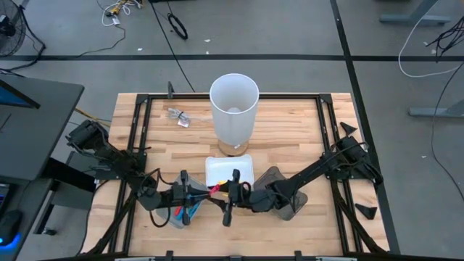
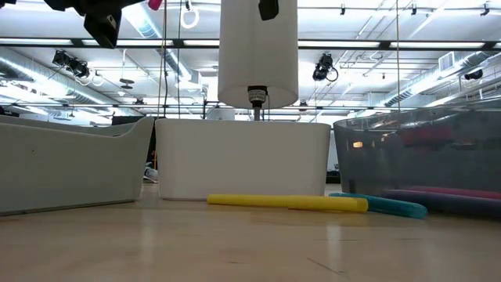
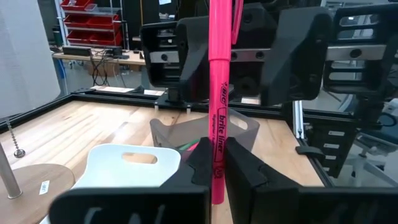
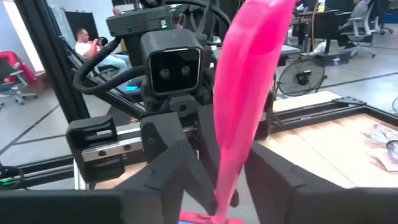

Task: Pick & Place Markers
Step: Put the pink marker pen in the white bin

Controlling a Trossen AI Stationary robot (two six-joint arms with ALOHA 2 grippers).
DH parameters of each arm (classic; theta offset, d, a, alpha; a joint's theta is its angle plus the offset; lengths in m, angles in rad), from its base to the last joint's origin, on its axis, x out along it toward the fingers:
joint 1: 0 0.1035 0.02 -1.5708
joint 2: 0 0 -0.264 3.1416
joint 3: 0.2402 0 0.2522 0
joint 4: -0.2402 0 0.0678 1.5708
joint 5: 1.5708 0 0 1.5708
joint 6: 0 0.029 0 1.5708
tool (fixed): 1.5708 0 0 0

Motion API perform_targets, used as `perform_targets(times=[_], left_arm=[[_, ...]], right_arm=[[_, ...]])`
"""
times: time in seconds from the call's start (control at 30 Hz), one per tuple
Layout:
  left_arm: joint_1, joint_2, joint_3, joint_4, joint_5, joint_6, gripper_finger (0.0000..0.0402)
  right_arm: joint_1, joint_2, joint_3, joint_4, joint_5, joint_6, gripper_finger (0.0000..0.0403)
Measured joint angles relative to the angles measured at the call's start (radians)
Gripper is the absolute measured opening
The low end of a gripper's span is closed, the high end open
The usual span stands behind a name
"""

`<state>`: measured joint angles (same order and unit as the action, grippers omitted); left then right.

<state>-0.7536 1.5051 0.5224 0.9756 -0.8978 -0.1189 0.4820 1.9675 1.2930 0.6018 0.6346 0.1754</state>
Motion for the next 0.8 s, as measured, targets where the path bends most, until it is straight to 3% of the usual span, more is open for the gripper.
perform_targets(times=[0.37,0.5,0.8], left_arm=[[-0.001,0.001,0.000,-0.001,0.004,0.000,0.0020],[-0.001,0.001,0.000,-0.007,0.006,-0.018,0.0030],[-0.009,0.001,0.001,-0.080,0.034,-0.065,0.0131]], right_arm=[[0.006,0.000,0.000,-0.010,0.008,-0.001,0.0030],[0.006,0.000,0.000,-0.013,0.003,-0.001,0.0023],[0.009,-0.018,0.000,-0.113,-0.043,0.008,0.0022]])
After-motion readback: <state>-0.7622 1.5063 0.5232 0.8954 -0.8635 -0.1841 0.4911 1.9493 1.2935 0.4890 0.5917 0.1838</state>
